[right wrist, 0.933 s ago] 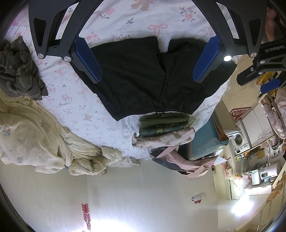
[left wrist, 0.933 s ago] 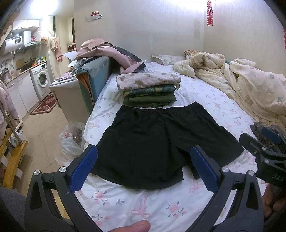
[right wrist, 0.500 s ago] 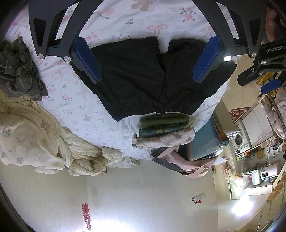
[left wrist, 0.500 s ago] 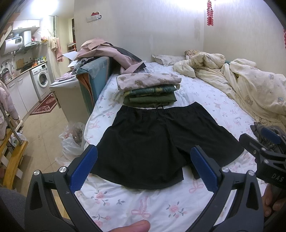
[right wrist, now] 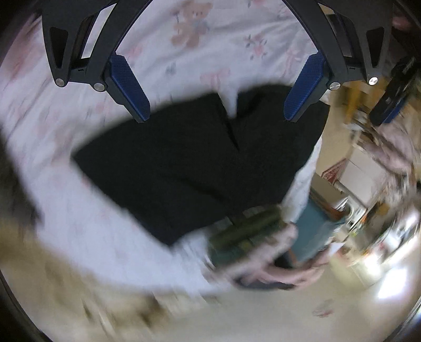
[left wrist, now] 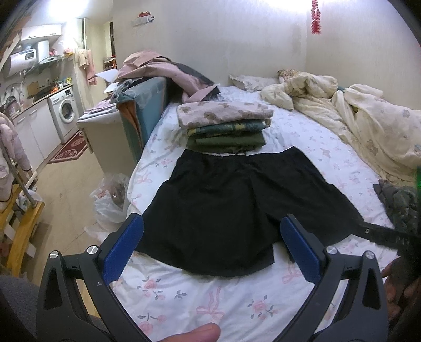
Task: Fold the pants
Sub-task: 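Grasp the waistband of the black shorts with the right gripper while the left gripper grasps the other waistband end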
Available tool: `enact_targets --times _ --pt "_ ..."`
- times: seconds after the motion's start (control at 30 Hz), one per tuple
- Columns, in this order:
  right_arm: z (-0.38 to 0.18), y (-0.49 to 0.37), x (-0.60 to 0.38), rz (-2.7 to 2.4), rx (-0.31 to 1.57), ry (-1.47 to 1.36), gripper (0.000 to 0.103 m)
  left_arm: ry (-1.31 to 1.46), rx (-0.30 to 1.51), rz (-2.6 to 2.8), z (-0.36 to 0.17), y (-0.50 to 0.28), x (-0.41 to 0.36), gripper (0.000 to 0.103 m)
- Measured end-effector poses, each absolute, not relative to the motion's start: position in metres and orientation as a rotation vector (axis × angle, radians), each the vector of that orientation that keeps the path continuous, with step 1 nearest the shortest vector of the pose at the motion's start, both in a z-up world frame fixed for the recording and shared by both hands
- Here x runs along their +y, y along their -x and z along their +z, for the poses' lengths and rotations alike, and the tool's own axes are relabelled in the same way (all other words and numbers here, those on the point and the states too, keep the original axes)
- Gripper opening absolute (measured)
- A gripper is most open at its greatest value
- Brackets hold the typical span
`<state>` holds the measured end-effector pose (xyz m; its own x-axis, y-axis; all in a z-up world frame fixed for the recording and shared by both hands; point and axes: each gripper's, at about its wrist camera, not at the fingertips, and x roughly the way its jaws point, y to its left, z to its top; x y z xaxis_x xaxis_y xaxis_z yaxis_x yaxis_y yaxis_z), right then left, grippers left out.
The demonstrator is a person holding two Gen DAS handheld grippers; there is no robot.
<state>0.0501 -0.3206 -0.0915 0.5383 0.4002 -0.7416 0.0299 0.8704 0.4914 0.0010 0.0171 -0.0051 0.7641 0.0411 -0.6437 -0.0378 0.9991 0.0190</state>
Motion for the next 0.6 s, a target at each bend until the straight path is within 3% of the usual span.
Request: enact_targets --times 0.07,0.13,0.4,0.6 --pt "-0.122 -0.058 -0.346 0.218 1.092 -0.642 0.103 0.002 0.721 0.048 -0.007 -0.002 0.020 0.103" --pt "-0.153 -0.061 -0.374 0.167 1.148 -0.780 0.095 0.031 0.751 0.039 -0.010 -0.006 0.026 0.103" --pt "-0.200 -0.075 -0.453 -0.111 1.097 -0.903 0.075 0.040 0.815 0.042 -0.019 -0.024 0.024 0.103" --pt "-0.204 -0.087 -0.478 -0.131 1.045 -0.991 0.074 0.013 0.902 0.058 -0.036 -0.042 0.017 0.103"
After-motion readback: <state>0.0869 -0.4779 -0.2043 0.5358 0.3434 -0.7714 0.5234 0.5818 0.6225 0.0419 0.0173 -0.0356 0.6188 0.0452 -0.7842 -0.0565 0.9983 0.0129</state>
